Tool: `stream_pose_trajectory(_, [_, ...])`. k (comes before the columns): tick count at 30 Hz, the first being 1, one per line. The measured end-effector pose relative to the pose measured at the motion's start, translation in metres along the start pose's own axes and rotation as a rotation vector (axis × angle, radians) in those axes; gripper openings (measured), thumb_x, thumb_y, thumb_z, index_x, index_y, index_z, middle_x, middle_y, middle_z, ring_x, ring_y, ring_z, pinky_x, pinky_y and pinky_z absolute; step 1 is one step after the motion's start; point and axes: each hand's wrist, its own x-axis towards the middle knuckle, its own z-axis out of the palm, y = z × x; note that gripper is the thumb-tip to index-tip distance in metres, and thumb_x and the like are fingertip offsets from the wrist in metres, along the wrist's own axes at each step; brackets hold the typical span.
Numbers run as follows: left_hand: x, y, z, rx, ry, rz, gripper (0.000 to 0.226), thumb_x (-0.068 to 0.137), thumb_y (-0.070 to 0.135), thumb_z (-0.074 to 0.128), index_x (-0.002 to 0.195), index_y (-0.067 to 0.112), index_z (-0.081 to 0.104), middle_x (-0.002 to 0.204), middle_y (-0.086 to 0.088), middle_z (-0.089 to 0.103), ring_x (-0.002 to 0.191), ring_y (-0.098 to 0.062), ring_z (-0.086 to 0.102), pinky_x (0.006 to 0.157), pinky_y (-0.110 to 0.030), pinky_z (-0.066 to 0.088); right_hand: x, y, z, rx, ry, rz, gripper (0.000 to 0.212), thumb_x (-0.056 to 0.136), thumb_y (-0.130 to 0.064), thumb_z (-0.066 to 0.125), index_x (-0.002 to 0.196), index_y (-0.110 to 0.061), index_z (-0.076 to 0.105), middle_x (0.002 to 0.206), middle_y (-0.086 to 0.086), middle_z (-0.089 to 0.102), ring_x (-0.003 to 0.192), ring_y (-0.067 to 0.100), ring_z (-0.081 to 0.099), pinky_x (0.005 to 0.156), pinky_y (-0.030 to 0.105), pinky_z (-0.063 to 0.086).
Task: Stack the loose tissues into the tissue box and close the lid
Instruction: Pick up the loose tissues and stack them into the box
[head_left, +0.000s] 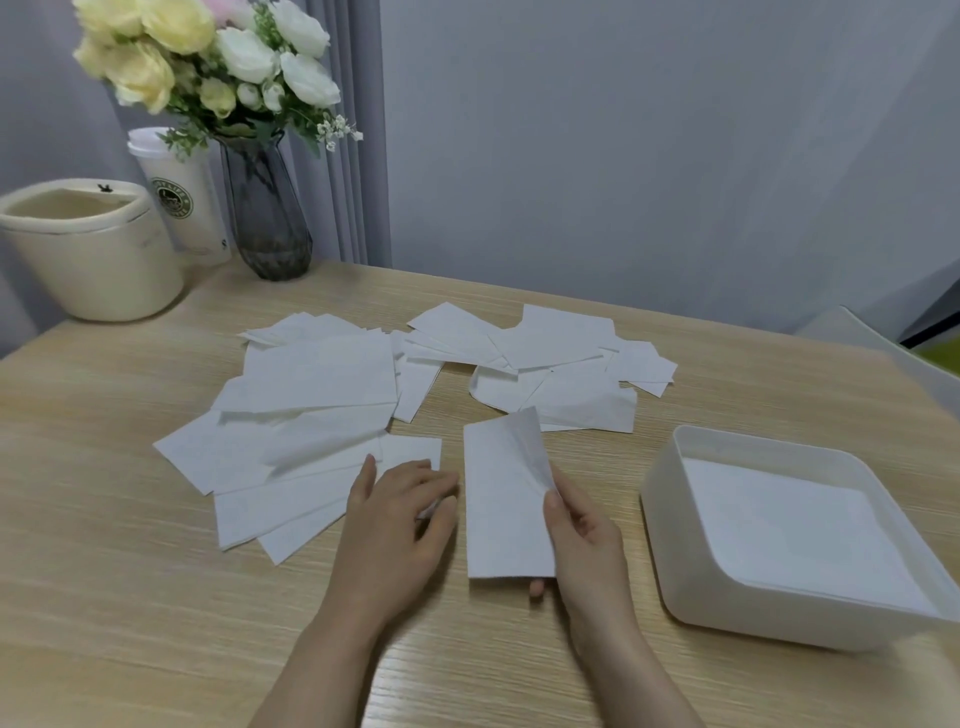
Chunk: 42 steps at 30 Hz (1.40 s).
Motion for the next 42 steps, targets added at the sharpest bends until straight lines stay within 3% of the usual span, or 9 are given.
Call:
stream_pose_trajectory(6, [0.004, 0.015, 0.002, -0.112, -0.094, 0.020, 0.047, 0.093, 0.052, 0.027, 0.102, 0.037, 0.071, 0.109, 0.035, 0.058, 0.120, 0.007, 0.049, 0.122, -0.033, 0.001, -0.003, 0.003, 0.000, -0.023, -0.047, -0.015, 0.016, 0.097, -0.009, 0.054, 0.096, -0.012, 0.070, 0.079, 0.005, 0.071, 0.063, 0.014, 0.062, 0.049, 0.022, 0.047])
stream_pose_trajectory(9, [0.002, 0.037, -0.002, -0.447, -0.171, -0.100, 0.041, 0.099, 0.052, 0.028, 0.101, 0.039, 0.067, 0.107, 0.029, 0.066, 0.113, 0.009, 0.055, 0.116, -0.018, 0.014, -0.003, 0.005, 0.001, -0.060, -0.046, -0.044, 0.013, 0.094, -0.006, 0.057, 0.089, -0.008, 0.069, 0.079, 0.000, 0.072, 0.070, 0.007, 0.064, 0.061, 0.015, 0.048])
stream_pose_trajectory(12, [-0.002, 0.045, -0.007, -0.722, -0.207, -0.311, 0.061, 0.097, 0.063, 0.030, 0.100, 0.017, 0.071, 0.098, 0.010, 0.074, 0.096, -0.006, 0.067, 0.090, -0.021, 0.048, -0.002, 0.005, 0.001, 0.003, -0.025, -0.030, 0.011, 0.093, -0.006, 0.058, 0.089, -0.005, 0.068, 0.081, 0.004, 0.074, 0.071, 0.010, 0.066, 0.060, 0.017, 0.050])
stream_pose_trajectory(15, [0.000, 0.049, -0.011, -0.780, -0.168, -0.385, 0.051, 0.092, 0.054, 0.046, 0.081, 0.008, 0.065, 0.073, 0.006, 0.072, 0.065, -0.010, 0.065, 0.058, -0.018, 0.049, -0.002, 0.007, 0.002, 0.033, -0.007, -0.022, 0.009, 0.093, -0.006, 0.059, 0.089, -0.004, 0.067, 0.083, 0.007, 0.074, 0.071, 0.012, 0.067, 0.060, 0.020, 0.052])
stream_pose_trajectory(20, [0.003, 0.044, -0.012, -0.862, -0.084, -0.446, 0.064, 0.092, 0.051, 0.058, 0.088, -0.013, 0.061, 0.088, -0.028, 0.068, 0.076, -0.026, 0.062, 0.073, -0.038, 0.046, -0.003, 0.006, 0.001, 0.073, -0.023, -0.009, 0.008, 0.087, -0.005, 0.065, 0.082, 0.001, 0.063, 0.073, 0.008, 0.070, 0.063, 0.012, 0.065, 0.054, 0.020, 0.050])
stream_pose_trajectory(28, [0.000, 0.037, -0.014, -0.916, -0.022, -0.503, 0.015, 0.095, 0.014, 0.059, 0.095, 0.005, 0.071, 0.093, -0.015, 0.074, 0.081, -0.026, 0.069, 0.075, -0.040, 0.054, -0.004, 0.013, 0.012, 0.020, -0.100, -0.038, 0.005, 0.087, 0.000, 0.063, 0.083, 0.001, 0.062, 0.073, 0.012, 0.072, 0.063, 0.016, 0.066, 0.056, 0.023, 0.051])
stream_pose_trajectory(34, [-0.006, 0.026, -0.021, -0.836, 0.041, -0.492, 0.017, 0.087, 0.029, 0.060, 0.087, 0.016, 0.072, 0.089, -0.015, 0.073, 0.082, -0.037, 0.069, 0.075, -0.049, 0.054, -0.006, 0.017, 0.019, -0.001, -0.158, -0.073, 0.006, 0.087, 0.001, 0.064, 0.090, 0.006, 0.062, 0.078, 0.015, 0.072, 0.066, 0.018, 0.067, 0.057, 0.022, 0.051])
stream_pose_trajectory(39, [-0.002, 0.016, -0.039, -0.848, 0.129, -0.565, 0.018, 0.099, 0.015, 0.053, 0.093, 0.012, 0.069, 0.085, -0.008, 0.074, 0.078, -0.023, 0.067, 0.072, -0.037, 0.051, 0.002, 0.013, 0.025, -0.044, -0.150, -0.077, 0.007, 0.087, 0.001, 0.063, 0.094, -0.001, 0.064, 0.068, 0.017, 0.065, 0.039, 0.019, 0.050, 0.034, 0.022, 0.038])
stream_pose_trajectory(42, [0.005, 0.003, -0.055, -0.866, 0.230, -0.597, 0.018, 0.099, 0.017, 0.054, 0.089, 0.008, 0.066, 0.084, -0.008, 0.071, 0.081, -0.024, 0.064, 0.076, -0.038, 0.047, 0.010, 0.013, 0.030, -0.055, -0.148, -0.088, 0.010, 0.086, 0.002, 0.065, 0.094, -0.004, 0.065, 0.074, 0.020, 0.065, 0.056, 0.021, 0.058, 0.037, 0.026, 0.042])
